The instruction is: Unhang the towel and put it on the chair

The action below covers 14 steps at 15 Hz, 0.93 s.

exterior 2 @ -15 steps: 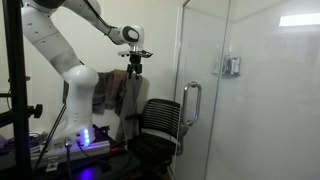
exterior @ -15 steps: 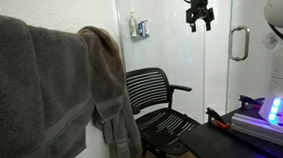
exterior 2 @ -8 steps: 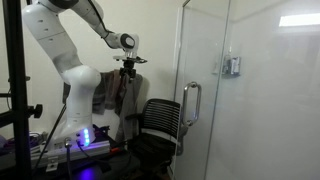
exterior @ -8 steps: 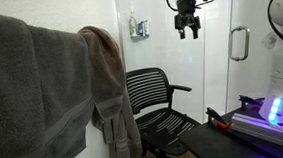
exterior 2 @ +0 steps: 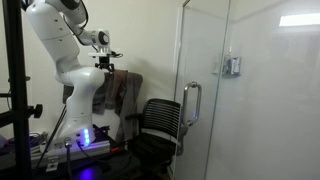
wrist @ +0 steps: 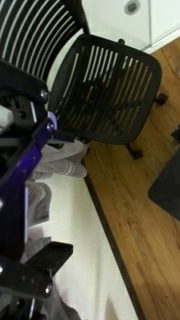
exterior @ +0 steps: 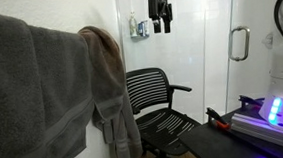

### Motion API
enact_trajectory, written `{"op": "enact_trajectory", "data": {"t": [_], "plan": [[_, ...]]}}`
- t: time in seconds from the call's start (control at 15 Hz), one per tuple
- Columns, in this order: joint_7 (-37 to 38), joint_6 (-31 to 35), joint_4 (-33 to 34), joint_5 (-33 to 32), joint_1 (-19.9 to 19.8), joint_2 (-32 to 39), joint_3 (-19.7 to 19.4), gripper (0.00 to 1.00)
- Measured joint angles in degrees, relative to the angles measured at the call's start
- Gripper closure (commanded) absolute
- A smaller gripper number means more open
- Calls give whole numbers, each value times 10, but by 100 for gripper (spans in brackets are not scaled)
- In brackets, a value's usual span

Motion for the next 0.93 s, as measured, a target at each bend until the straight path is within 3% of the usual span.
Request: {"op": "enact_trajectory", "data": {"t": [0.2, 0.47, 0.73, 0.93], "plan": [[32, 54, 9, -15, 15, -41, 33, 0], [35, 68, 9, -24, 15, -63, 36, 0], [44, 79, 4, 86, 26, -48, 25, 0], [63, 85, 8, 184, 61, -16, 37, 0]]}}
